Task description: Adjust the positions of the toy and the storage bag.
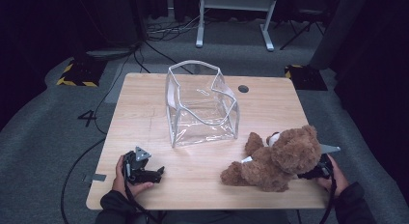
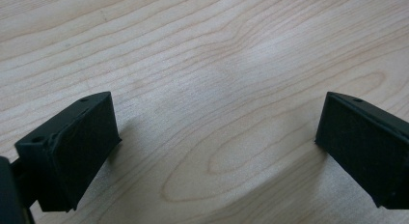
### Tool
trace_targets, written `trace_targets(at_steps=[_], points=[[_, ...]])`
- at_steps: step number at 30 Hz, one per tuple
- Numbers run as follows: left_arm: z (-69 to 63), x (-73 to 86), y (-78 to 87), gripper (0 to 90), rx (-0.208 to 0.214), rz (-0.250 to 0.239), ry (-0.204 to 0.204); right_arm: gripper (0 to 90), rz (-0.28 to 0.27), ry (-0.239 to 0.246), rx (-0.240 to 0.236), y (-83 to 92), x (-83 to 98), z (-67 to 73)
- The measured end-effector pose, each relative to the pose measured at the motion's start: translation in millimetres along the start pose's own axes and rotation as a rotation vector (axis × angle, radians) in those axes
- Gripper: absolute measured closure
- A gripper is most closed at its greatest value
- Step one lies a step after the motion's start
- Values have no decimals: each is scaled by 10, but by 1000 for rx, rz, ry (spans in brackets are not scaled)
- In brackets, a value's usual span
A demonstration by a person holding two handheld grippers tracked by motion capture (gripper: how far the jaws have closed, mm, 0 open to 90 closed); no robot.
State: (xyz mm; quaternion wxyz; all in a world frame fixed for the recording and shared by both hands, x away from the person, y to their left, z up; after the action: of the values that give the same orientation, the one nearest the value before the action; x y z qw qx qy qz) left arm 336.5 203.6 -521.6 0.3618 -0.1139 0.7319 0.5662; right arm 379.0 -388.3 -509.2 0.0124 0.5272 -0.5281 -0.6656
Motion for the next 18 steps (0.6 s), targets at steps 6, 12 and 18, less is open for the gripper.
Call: trace_targets(at_steps=[6, 12, 18], points=[[-2, 2, 2, 13, -3, 0, -1, 158, -66, -6, -59, 183, 13, 22], [-7, 1, 2, 12, -6, 1, 1, 156, -142, 38, -100, 373, -51, 133], [-16, 7, 14, 37, -1, -5, -14, 158, -221, 73, -131, 487, -187, 249]])
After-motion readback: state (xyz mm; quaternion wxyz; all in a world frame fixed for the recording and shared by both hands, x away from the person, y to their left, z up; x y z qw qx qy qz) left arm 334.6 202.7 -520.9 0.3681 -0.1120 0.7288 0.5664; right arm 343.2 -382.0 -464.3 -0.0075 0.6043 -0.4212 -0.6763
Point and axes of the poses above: each handheld gripper's, and its own axes: y roughly backward along the jaws, x roughly out of its underside, z roughly to its left, the point moved 1 cm from there along -y, roughly forward along the jaws, and after that the axes turned 6 degrees about y, right-handed, at the moved point
